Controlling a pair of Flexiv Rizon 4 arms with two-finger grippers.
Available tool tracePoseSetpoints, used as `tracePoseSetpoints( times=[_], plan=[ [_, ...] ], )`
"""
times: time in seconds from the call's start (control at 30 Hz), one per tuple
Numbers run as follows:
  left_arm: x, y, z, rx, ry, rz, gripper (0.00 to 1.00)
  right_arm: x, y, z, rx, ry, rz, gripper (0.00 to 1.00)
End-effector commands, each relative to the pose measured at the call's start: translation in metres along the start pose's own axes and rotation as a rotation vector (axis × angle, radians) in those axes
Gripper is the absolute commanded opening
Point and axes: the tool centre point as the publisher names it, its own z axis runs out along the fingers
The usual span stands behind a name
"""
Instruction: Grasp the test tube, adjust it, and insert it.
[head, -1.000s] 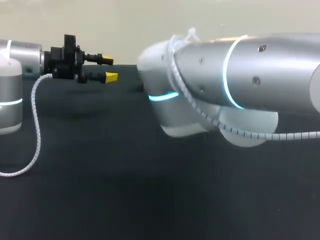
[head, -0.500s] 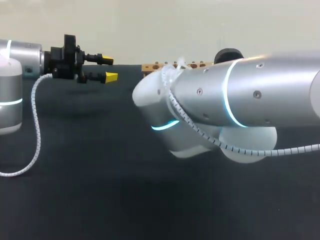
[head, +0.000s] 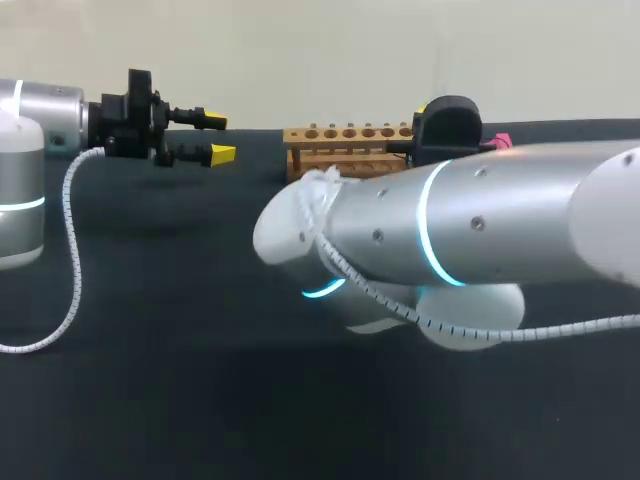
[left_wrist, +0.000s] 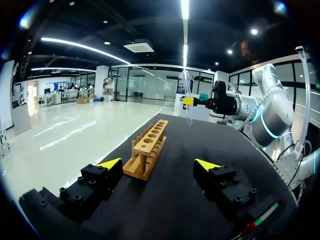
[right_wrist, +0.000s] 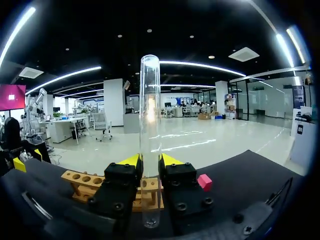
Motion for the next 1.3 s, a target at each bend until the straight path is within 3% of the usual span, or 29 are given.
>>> tracePoseSetpoints(
  times=[0.03, 0.27, 0.5, 1.3],
  plan=[
    [0.001, -0.001, 0.0, -0.003, -0.004, 0.003, 1.0, 0.001, 0.006, 0.009, 0.009, -0.158, 0.006, 0.0],
    [0.001, -0.001, 0.0, -0.003, -0.004, 0.003, 1.0, -0.018, 0.01, 0.018, -0.011, -0.191, 0.009, 0.0],
    [0.001, -0.001, 0.0, -0.003, -0.004, 0.003, 1.0, -0.029, 0.01, 0.02, -0.054, -0.156, 0.029, 0.0],
    [0.001, -0.001, 0.0, -0.003, -0.004, 0.003, 1.0, -0.035, 0.03, 0.042, -0.115, -0.157, 0.033, 0.0]
  ],
)
